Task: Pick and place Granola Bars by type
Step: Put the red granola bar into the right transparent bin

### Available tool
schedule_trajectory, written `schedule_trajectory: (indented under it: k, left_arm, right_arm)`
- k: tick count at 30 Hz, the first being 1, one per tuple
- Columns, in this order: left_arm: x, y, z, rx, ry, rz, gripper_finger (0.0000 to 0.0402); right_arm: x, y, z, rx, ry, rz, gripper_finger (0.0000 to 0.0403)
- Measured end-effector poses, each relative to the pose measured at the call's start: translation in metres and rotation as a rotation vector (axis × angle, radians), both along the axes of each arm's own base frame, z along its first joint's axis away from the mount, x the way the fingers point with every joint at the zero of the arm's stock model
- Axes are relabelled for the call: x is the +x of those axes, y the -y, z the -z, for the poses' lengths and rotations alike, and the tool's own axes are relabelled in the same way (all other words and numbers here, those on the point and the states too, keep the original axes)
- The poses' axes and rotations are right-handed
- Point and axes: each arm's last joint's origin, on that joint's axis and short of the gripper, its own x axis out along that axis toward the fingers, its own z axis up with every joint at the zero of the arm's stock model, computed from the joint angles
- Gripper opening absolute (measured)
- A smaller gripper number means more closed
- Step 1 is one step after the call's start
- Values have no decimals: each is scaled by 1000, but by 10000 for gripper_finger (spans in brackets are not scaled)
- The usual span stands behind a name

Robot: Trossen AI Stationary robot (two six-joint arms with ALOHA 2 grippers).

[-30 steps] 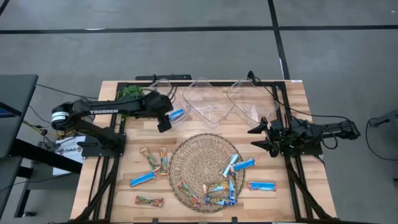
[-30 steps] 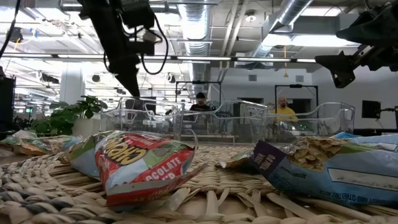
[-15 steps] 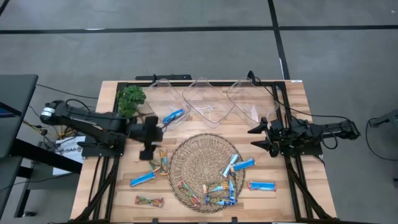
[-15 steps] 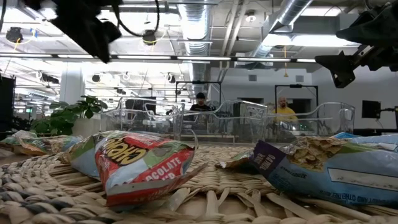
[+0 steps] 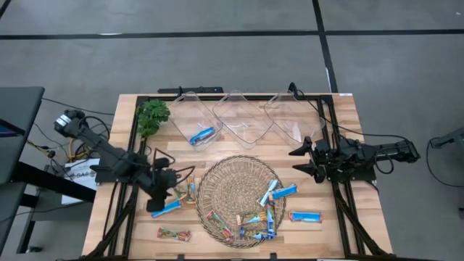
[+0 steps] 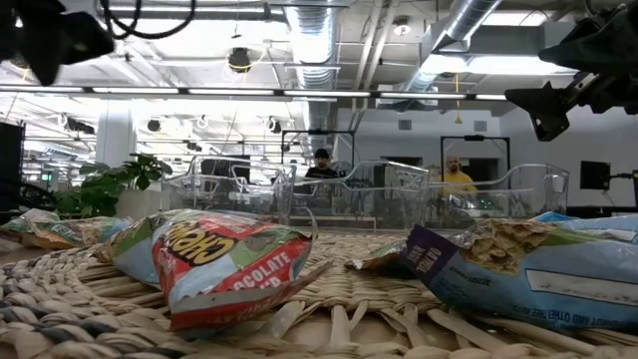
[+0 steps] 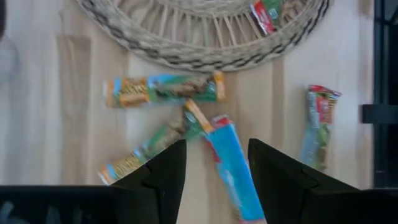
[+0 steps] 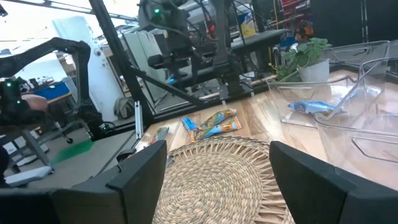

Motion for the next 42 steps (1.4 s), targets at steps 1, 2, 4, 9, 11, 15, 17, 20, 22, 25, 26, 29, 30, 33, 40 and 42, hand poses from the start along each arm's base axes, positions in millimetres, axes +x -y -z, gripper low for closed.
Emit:
schedule_trajectory:
  k: [1,2,4,9,11,15,17,20,22,25,26,29,30,33,40,42]
  left_arm:
    - [-3,2,1,-10,-14,-32,167]
    - [-5,4,3,-20,-25,-69,167]
    - [-9,5,11,-38,-58,-146,167]
    - [-19,8,36,-97,-164,-290,167]
    - [-21,11,46,-123,-189,-327,167]
    - [-15,24,70,-149,-228,-326,167]
    - [-9,32,79,-149,-246,-312,167]
    - [-5,41,93,-118,-267,-300,167]
    - [-3,44,101,-89,-286,-300,167]
    - [-1,47,110,-55,-313,-302,167]
    - [-1,47,112,-49,-318,-302,167]
    - [1,49,116,-43,-316,-290,167]
    - [2,49,116,-43,-312,-287,167]
    - [4,51,118,-42,-295,-278,167]
    - [4,49,119,-6,-268,-291,167]
    - [4,49,119,-4,-265,-292,167]
  right_arm:
    - [0,0,0,0,0,0,280]
    - [0,0,0,0,1,1,280]
    - [0,0,0,0,0,0,280]
    - [0,0,0,0,0,0,280]
    - [0,0,0,0,0,0,280]
    - [0,0,0,0,0,0,280]
    - [0,0,0,0,0,0,280]
    - [0,0,0,0,0,0,280]
    - [0,0,0,0,0,0,280]
    - [0,0,0,0,0,0,280]
    - [0,0,0,0,0,0,280]
    - [0,0,0,0,0,0,280]
    - [0,0,0,0,0,0,280]
    - [0,0,0,0,0,0,280]
    - [0,0,0,0,0,0,280]
    - [0,0,0,0,0,0,280]
